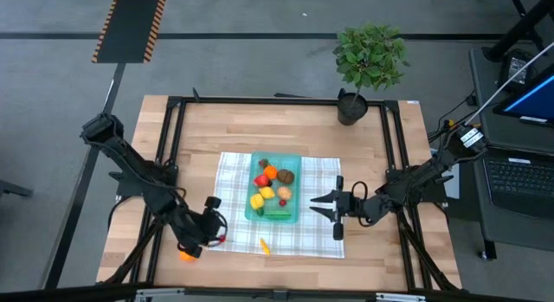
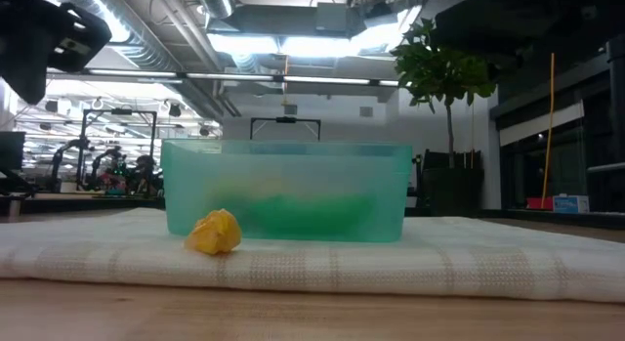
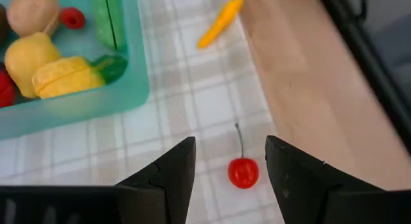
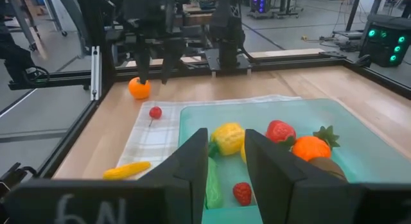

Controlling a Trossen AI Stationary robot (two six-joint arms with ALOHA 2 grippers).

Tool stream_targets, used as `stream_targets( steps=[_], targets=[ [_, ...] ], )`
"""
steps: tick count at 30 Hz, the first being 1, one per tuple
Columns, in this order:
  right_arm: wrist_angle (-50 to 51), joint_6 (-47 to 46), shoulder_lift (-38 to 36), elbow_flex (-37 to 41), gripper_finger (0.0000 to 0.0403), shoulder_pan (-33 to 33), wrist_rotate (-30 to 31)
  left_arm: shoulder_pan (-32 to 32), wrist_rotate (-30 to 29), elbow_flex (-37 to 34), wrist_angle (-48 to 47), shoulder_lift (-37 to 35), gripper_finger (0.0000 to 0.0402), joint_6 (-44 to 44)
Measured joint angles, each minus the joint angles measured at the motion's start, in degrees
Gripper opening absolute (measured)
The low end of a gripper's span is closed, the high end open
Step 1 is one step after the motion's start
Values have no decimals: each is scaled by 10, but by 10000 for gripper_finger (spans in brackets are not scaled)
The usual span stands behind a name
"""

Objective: Pick and placing Produce into tupperware
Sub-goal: Put the red cherry into the blue bin

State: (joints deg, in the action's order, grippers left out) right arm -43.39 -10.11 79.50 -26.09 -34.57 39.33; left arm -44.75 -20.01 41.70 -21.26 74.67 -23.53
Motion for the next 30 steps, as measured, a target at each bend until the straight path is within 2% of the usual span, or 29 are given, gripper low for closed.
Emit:
stream_targets(
  steps=[7, 15, 20, 30],
  targets=[
    [11, 1, 0, 0, 104, 0, 0, 0, 4, 64, -62, 82, 179, 30],
    [16, -28, 0, 0, 104, 0, 0, 1, 75, 117, -118, 125, 179, 14],
    [16, -62, 0, 0, 104, 0, 0, 2, 77, 119, -127, 125, 179, -2],
    [9, -63, 0, 0, 104, 0, 0, 2, 77, 119, -128, 159, 179, -18]
  ],
)
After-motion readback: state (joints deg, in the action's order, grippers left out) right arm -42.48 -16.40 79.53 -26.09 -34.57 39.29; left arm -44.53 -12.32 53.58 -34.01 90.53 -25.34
